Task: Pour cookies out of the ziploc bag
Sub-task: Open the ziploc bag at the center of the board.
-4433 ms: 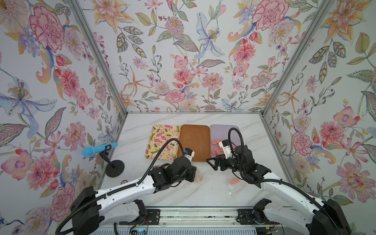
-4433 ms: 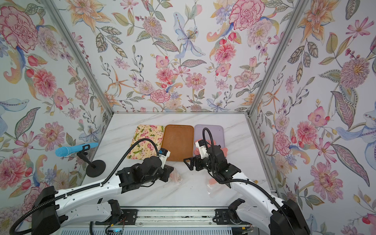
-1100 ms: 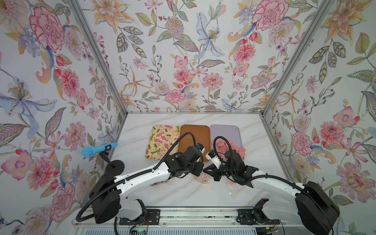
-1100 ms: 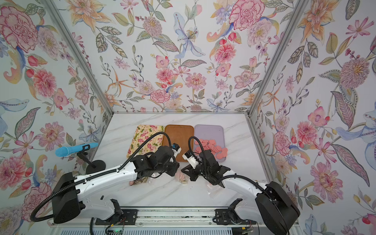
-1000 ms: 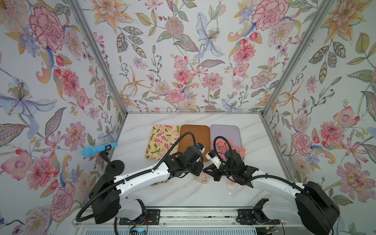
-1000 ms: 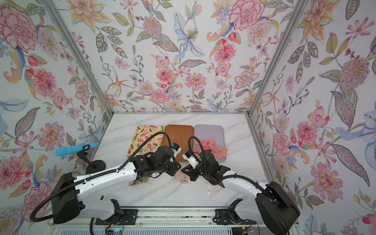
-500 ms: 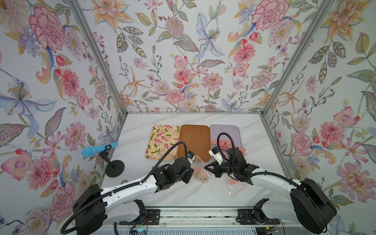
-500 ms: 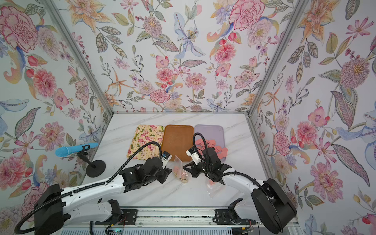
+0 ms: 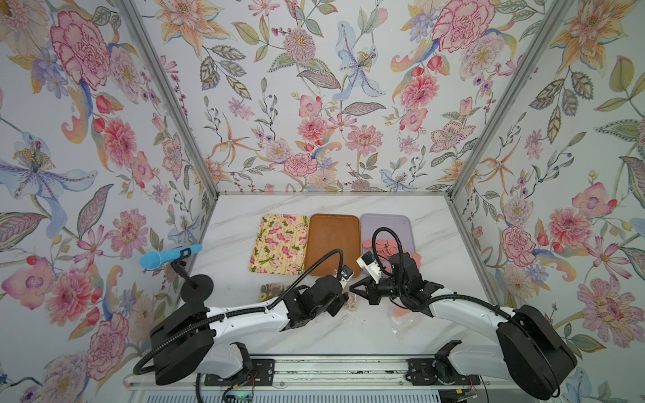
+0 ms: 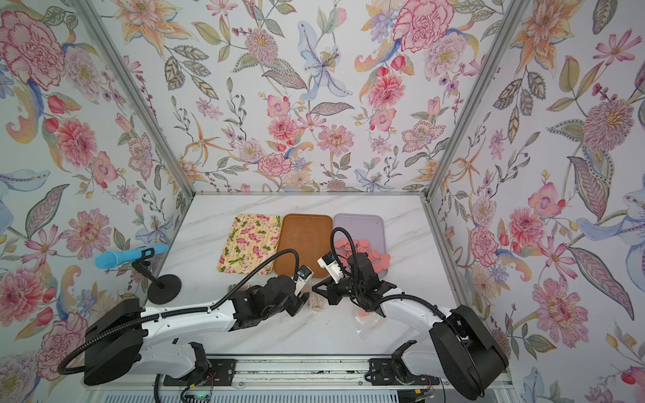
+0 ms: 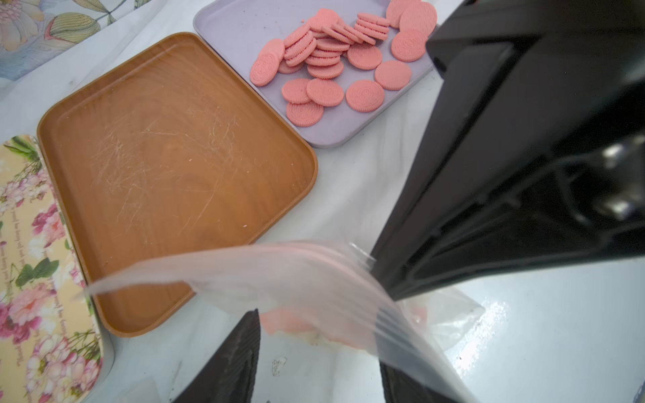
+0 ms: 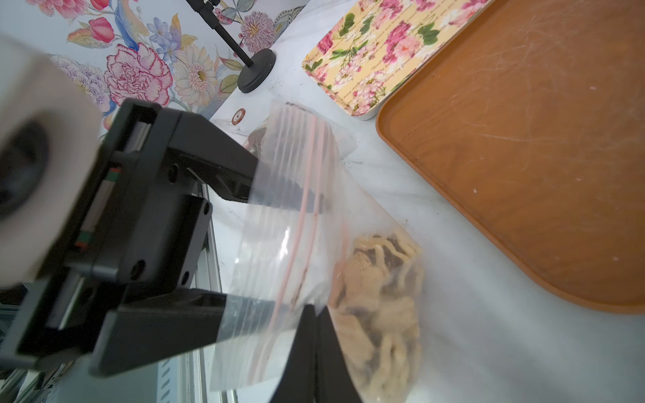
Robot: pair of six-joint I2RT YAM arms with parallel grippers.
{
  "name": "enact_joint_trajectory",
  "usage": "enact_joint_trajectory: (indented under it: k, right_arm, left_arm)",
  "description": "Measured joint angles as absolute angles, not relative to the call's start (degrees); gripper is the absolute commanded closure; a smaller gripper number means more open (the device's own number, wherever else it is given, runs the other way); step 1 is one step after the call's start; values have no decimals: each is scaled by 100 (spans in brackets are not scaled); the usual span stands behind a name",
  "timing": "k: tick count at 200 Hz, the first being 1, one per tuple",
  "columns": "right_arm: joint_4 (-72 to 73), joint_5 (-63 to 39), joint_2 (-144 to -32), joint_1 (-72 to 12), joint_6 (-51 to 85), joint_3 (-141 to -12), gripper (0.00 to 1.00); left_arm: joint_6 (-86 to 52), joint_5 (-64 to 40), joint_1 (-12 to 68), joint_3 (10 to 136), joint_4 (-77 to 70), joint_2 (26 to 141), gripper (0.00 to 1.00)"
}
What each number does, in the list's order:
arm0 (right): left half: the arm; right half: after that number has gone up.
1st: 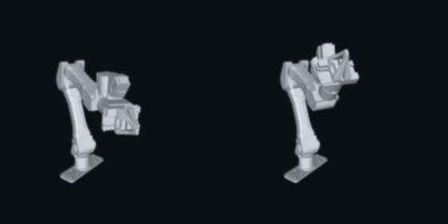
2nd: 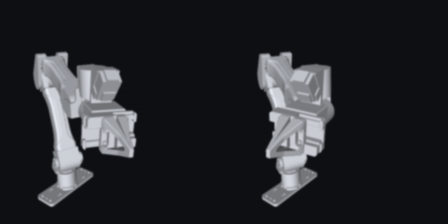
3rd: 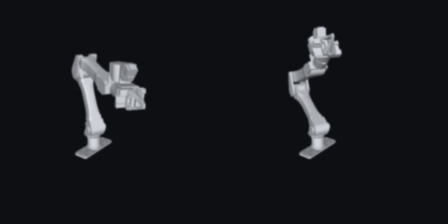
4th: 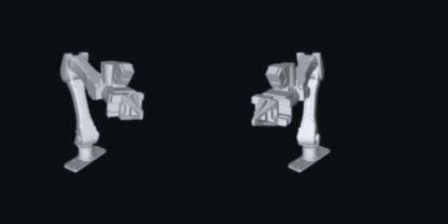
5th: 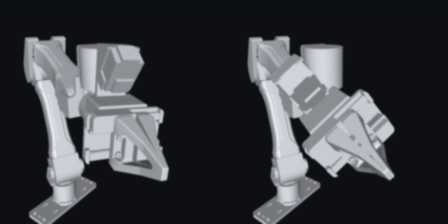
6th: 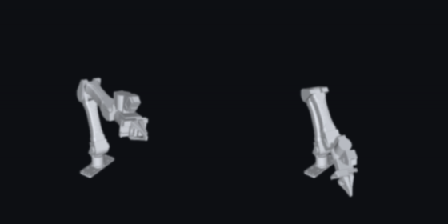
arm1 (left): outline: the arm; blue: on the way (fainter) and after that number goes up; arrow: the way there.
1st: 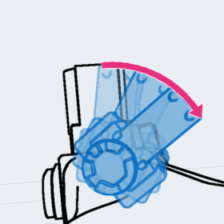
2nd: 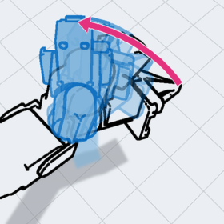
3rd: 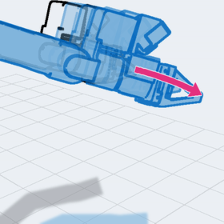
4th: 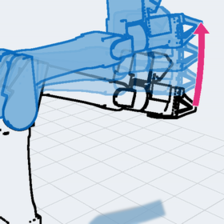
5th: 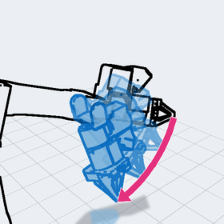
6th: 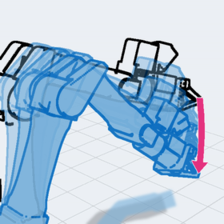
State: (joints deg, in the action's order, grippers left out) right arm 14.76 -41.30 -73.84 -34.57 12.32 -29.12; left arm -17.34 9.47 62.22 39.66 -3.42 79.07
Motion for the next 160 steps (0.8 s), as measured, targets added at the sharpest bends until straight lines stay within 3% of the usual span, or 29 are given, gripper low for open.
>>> enact_joint_trajectory:
  k: [56,66,99,129,160]
  right_arm:
    - [1579,-4233,-7491,-3435,1251,-2912,100]
    - [1584,-4230,-7491,-3430,1258,-2912,100]
    - [1640,-4250,-7513,-3430,1295,-2912,100]
    - [1684,-4265,-7513,-3430,1293,-2912,100]
    - [1667,-4268,-7511,-3426,1288,-2912,100]
  left_arm:
    - [-1490,926,6211,3715,-1024,7992,40]
    - [-1457,915,6200,3715,-1111,8084,46]
    - [-1402,746,6176,3717,-1315,8291,79]
    - [-1354,639,6143,3717,-1361,8296,100]
    - [-1374,644,6136,3693,-1376,8241,100]
